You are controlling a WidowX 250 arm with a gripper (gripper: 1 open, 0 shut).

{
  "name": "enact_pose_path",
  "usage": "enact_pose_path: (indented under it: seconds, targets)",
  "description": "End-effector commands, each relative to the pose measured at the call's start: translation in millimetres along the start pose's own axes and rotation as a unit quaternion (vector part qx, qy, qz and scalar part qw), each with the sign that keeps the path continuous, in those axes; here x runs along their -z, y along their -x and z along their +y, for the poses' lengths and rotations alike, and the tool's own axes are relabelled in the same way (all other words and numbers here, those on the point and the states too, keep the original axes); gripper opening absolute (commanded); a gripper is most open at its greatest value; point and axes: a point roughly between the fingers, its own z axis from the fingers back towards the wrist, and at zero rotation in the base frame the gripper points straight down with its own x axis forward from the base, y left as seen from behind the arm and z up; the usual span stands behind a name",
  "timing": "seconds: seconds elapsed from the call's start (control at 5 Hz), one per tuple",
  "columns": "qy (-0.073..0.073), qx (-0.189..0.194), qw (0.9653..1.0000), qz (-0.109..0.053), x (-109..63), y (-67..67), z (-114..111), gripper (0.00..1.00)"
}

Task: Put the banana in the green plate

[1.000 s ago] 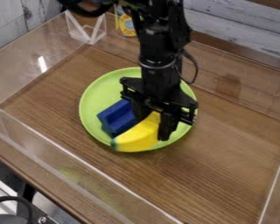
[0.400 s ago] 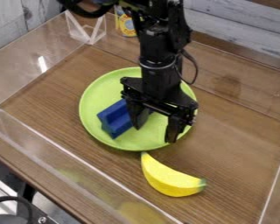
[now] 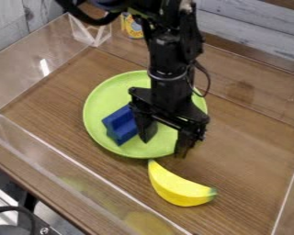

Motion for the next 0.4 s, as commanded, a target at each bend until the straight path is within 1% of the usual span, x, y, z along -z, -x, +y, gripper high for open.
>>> enact_pose_path:
  seconds: [0.0,0.2]
  targets:
    - [-0.001,0.016,0.9997,-0.021,-8.3,-0.7,-5.7,1.0]
    - [-0.001,0.025,0.9994,-0.023,-6.7,3.2,-9.5,1.0]
